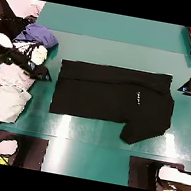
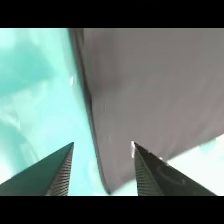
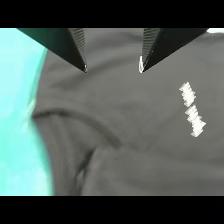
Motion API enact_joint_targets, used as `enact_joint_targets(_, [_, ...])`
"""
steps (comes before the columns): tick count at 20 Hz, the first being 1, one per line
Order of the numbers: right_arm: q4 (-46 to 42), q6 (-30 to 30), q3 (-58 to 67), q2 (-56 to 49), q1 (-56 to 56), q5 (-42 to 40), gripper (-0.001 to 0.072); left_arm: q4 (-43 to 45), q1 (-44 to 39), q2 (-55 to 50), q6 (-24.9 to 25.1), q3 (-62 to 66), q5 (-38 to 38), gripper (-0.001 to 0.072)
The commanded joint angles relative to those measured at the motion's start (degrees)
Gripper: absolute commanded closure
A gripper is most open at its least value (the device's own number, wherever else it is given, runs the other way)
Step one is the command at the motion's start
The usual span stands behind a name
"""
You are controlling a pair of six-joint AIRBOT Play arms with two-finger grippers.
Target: Fold the shirts.
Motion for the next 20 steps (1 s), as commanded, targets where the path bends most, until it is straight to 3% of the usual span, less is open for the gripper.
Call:
enact_joint_targets(1, [3.5,-1.4,0.0,5.0,-2.1,3.4,0.0321,1.5,0.2,9.1,-1.7,-13.2,-1.3,0.0287])
enact_joint_targets(7, [3.6,-1.5,0.0,7.8,-2.5,3.4,0.0321,-4.4,0.2,16.6,-1.6,-29.9,5.9,0.0286])
enact_joint_targets(20, [3.4,-0.9,0.0,7.8,-2.5,4.9,0.0321,-12.3,0.1,16.5,-0.5,-33.5,14.0,0.029])
